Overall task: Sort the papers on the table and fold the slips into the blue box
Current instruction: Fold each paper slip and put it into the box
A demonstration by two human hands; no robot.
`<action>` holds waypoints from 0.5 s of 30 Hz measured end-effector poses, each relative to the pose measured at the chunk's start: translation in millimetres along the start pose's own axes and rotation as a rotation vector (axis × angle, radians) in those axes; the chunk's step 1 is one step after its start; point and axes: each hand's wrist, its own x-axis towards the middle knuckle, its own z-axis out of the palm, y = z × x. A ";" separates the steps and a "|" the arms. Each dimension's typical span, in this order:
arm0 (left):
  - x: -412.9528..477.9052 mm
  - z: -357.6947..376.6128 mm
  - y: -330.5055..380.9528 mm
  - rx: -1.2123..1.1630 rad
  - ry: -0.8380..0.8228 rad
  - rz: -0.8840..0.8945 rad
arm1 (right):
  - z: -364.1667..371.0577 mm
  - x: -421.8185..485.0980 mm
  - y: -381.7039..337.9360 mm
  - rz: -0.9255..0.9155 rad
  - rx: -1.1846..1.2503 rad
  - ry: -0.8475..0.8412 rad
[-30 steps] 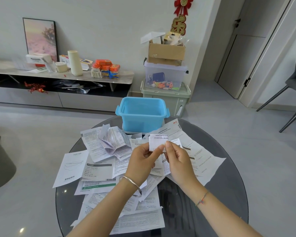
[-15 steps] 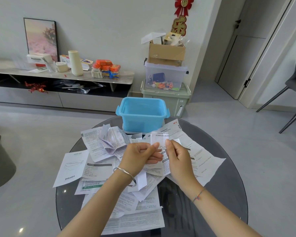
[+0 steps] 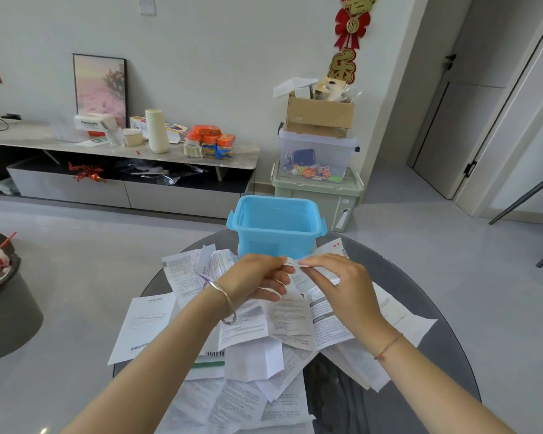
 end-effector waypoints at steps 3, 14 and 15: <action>31.4 -21.1 15.7 0.097 0.209 0.083 | 4.8 35.6 5.8 0.111 0.074 -0.018; 148.4 -99.8 7.8 0.423 0.598 0.045 | 54.8 143.9 58.7 0.661 0.462 -0.171; 152.6 -101.1 6.8 0.365 0.575 0.043 | 58.9 148.5 63.0 0.671 0.452 -0.193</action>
